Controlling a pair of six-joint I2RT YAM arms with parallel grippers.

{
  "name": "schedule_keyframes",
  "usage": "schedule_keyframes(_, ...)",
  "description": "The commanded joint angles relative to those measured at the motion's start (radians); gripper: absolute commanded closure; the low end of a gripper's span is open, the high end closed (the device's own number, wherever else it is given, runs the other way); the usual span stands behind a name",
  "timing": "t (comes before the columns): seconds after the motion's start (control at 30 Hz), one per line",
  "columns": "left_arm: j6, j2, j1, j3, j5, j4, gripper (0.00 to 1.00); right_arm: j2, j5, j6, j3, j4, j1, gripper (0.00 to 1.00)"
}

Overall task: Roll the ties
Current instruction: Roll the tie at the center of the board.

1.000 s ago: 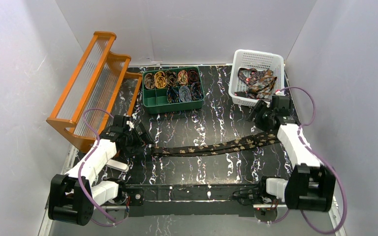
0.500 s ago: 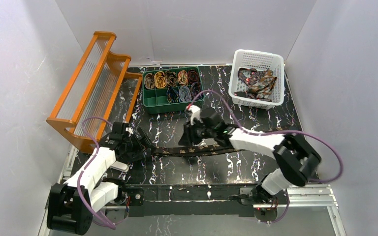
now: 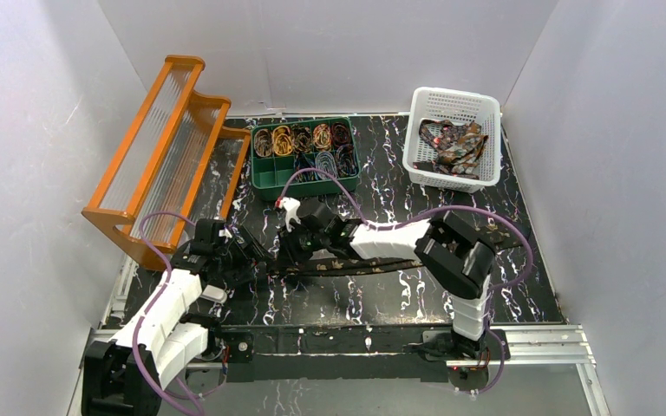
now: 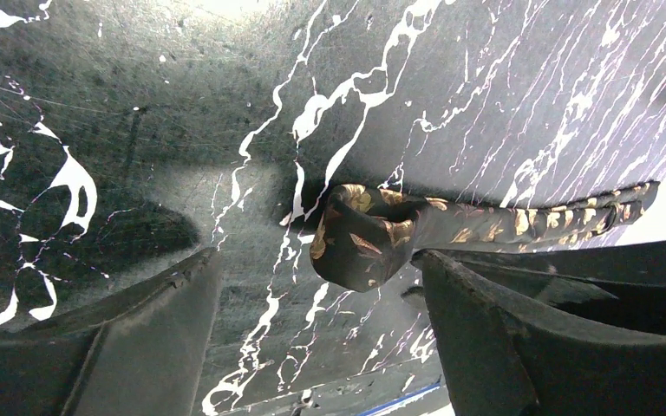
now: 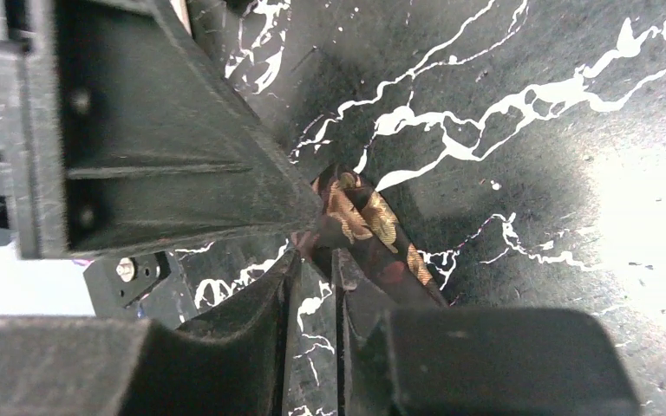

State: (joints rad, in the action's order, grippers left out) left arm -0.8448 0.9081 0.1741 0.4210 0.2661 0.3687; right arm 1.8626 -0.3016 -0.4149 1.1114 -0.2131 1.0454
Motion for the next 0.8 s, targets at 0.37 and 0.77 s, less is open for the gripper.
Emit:
schedule_keyframes(0.37, -0.004, 0.0, 0.004, -0.054, 0.026, -0.06, 0.27, 0.127, 0.064, -0.026, 0.119, 0.16, 0.011, 0.74)
schedule_keyframes(0.77, 0.0, 0.006, 0.004, -0.157, 0.036, -0.232, 0.45, 0.17, 0.032, 0.01, 0.165, 0.284, -0.006, 0.74)
